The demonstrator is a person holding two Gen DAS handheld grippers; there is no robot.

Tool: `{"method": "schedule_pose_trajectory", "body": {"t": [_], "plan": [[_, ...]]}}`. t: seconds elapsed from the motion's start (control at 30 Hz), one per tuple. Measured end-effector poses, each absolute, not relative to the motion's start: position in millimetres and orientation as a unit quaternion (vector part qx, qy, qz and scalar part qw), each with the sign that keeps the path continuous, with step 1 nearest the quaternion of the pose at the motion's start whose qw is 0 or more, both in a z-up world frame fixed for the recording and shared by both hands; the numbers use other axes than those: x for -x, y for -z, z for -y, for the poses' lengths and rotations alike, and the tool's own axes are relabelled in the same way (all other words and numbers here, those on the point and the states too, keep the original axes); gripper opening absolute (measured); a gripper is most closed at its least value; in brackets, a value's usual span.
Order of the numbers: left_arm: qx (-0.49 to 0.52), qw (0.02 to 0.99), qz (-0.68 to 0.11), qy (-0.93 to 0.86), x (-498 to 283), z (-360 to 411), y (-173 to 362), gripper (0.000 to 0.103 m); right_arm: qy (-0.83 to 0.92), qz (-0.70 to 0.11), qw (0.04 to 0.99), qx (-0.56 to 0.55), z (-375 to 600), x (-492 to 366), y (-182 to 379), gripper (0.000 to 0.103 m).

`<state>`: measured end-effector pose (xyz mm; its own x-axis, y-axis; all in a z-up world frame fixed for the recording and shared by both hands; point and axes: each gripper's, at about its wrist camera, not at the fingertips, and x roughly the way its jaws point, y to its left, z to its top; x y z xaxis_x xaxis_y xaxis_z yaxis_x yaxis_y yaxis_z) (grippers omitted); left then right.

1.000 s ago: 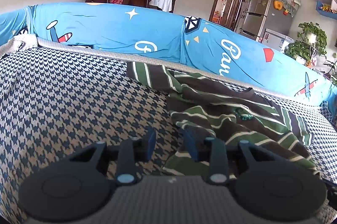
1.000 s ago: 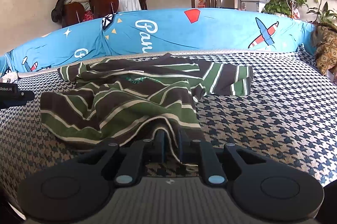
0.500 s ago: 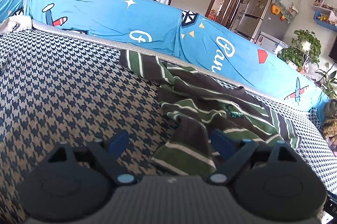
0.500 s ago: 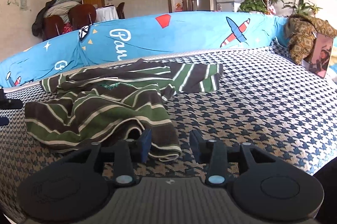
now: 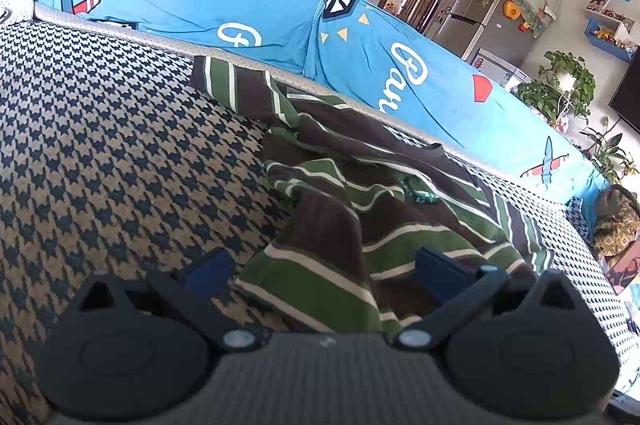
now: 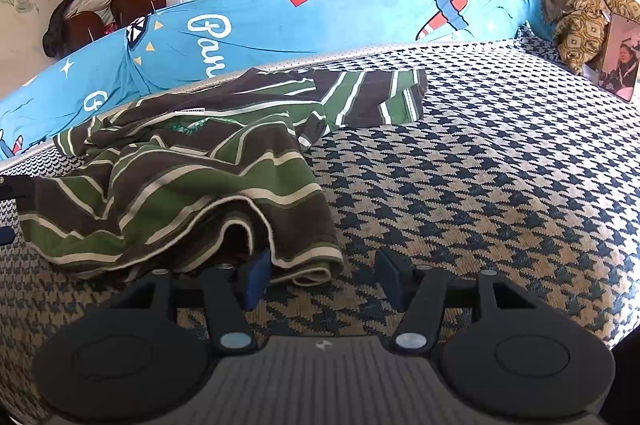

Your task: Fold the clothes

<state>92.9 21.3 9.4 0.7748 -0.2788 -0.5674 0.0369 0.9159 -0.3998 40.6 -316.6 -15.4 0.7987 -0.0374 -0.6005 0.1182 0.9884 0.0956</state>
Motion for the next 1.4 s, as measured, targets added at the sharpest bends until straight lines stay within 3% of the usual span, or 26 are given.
{"method": "schedule_pose_trajectory", "body": {"t": [0.13, 0.17, 0.23, 0.27, 0.3, 0.37, 0.5, 0.7, 1.13, 1.4], "plan": [[0.183, 0.92, -0.334, 0.089, -99.4, -14.2, -2.0, 0.102, 0.039, -0.306, 0.95, -0.049, 310.1, -45.0, 18.2, 0.057], [0.181, 0.92, -0.336, 0.092, -100.3, -12.5, -0.6, 0.097, 0.039, -0.303, 0.951, -0.043, 308.3, -45.7, 18.8, 0.054], [0.171, 0.919, -0.342, 0.098, -100.9, -9.1, 1.1, 0.082, 0.033, -0.3, 0.953, -0.031, 304.7, -47.0, 19.5, 0.034], [0.166, 0.918, -0.346, 0.102, -101.1, -7.5, 1.9, 0.067, 0.03, -0.298, 0.954, -0.026, 302.9, -46.9, 19.2, 0.025], [0.162, 0.918, -0.348, 0.102, -101.2, -6.6, 2.5, 0.059, 0.027, -0.297, 0.954, -0.02, 301.0, -46.9, 18.9, 0.019], [0.158, 0.918, -0.35, 0.103, -100.2, -6.9, 2.2, 0.04, 0.024, -0.291, 0.956, -0.011, 298.7, -44.4, 15.7, 0.013], [0.148, 0.926, -0.335, 0.097, -91.2, -11.1, -6.3, 0.027, 0.04, -0.248, 0.968, 0.012, 295.6, -28.2, -0.7, 0.011], [0.114, 0.944, -0.294, 0.101, -68.4, -13.1, -31.1, 0.027, 0.078, -0.178, 0.978, 0.07, 282.4, 11.3, -27.8, 0.01], [0.169, 0.938, -0.292, 0.079, -42.7, -55.9, -43.3, 0.027, 0.067, -0.254, 0.965, 0.002, 288.6, 42.0, -21.1, 0.014], [0.175, 0.933, -0.306, 0.076, -47.0, -59.4, -37.0, 0.041, 0.044, -0.262, 0.964, -0.015, 287.0, 42.5, -21.1, 0.019]]}}
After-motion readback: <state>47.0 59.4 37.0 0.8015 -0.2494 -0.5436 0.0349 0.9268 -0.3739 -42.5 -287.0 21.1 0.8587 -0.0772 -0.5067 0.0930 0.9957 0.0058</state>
